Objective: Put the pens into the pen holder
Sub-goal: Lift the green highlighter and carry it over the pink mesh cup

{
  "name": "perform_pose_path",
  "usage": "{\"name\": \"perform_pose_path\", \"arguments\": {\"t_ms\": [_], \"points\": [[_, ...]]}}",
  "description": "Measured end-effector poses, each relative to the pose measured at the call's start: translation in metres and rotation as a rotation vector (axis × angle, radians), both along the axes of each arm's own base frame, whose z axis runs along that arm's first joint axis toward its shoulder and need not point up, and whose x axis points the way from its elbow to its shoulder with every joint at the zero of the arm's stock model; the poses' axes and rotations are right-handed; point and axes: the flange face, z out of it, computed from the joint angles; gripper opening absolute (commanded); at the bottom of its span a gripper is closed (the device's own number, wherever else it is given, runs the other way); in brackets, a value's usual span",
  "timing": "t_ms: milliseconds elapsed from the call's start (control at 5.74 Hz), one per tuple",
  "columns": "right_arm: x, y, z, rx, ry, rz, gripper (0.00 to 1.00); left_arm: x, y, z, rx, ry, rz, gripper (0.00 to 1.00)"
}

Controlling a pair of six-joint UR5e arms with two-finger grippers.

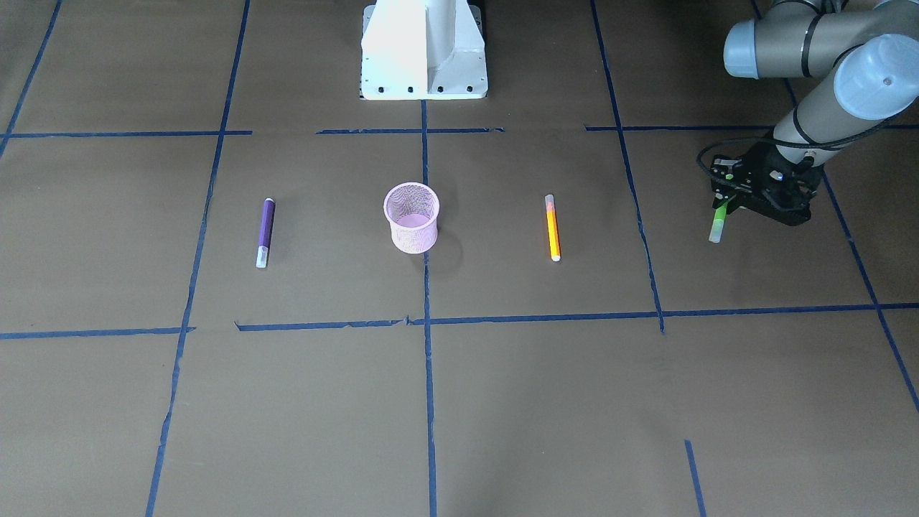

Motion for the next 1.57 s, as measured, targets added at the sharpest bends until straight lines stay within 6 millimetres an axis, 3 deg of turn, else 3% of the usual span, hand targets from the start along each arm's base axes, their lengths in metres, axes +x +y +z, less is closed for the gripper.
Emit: {"name": "perform_pose_path", "arguments": {"t_ms": [523,1045,1394,1568], "points": [[-0.003,0.0,0.002,-0.006,0.003,-0.009,1.0,0.026,-0.037,-0.108,0.054,0.067,-0.036,0.0],[-0.012,-0.015,0.005,-0.006,0.015,-0.032,1.0,0.052,-0.052,-0.191,0.036,0.14,-0.109,0.0],[-0.012,-0.017,0.005,-0.008,0.015,-0.033,1.0,0.088,-0.046,-0.229,0.07,0.223,-0.105,0.0],[-0.013,-0.017,0.005,-0.008,0.013,-0.032,1.0,0.122,-0.042,-0.233,0.113,0.301,-0.11,0.0]]}}
